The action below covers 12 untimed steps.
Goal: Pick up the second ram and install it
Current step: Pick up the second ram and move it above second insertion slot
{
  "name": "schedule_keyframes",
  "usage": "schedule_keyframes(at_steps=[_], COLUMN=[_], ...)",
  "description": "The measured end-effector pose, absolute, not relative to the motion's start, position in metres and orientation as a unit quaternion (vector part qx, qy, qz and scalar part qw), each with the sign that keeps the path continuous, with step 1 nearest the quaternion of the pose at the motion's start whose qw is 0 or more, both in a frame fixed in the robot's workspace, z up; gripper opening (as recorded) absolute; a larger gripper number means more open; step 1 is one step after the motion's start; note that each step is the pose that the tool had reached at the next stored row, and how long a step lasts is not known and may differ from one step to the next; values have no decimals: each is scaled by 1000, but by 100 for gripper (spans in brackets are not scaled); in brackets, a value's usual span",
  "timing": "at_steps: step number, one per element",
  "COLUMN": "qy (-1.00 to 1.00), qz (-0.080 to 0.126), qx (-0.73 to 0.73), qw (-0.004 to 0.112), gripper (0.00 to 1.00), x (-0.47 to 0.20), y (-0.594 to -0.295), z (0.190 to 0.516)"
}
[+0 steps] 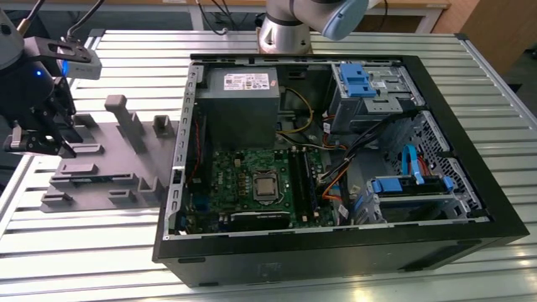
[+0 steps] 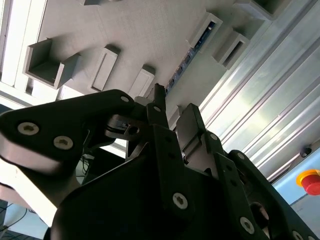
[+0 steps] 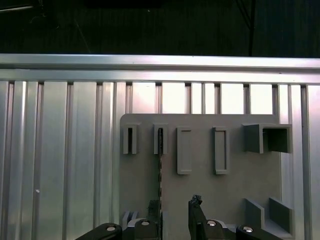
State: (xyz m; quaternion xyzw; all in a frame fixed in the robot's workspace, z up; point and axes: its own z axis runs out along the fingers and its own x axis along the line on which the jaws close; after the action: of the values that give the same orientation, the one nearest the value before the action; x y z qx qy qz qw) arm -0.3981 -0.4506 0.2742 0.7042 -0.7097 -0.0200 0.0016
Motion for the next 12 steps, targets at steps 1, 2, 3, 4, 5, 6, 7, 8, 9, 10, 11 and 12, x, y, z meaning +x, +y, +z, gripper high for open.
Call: schedule_keyframes(at_steps=[1, 2, 3, 4, 5, 6, 7, 8, 9, 10, 11, 12], qy=[-710, -710, -710, -710, -710, -711, -713, -714, -714, -715, -715, -715], qz=[-20, -20, -20, -20, -20, -20, -20, -20, -20, -20, -20, -20], qx=[704, 704, 704, 704, 703, 703, 701, 700, 699, 699, 699, 699], qw=[2, 2, 1, 1, 2, 2, 2, 2, 2, 2, 2, 2], gripper=[37, 37, 37, 37, 37, 37, 37, 37, 37, 37, 37, 37], x=[-398, -398, -398, -398, -398, -398, -398, -398, -398, -398, -398, -398], y=[-451, -451, -451, -451, -451, -451, -451, -451, -451, -451, -451, -452], z=[274, 274, 273, 273, 272, 271, 271, 270, 269, 268, 267, 266])
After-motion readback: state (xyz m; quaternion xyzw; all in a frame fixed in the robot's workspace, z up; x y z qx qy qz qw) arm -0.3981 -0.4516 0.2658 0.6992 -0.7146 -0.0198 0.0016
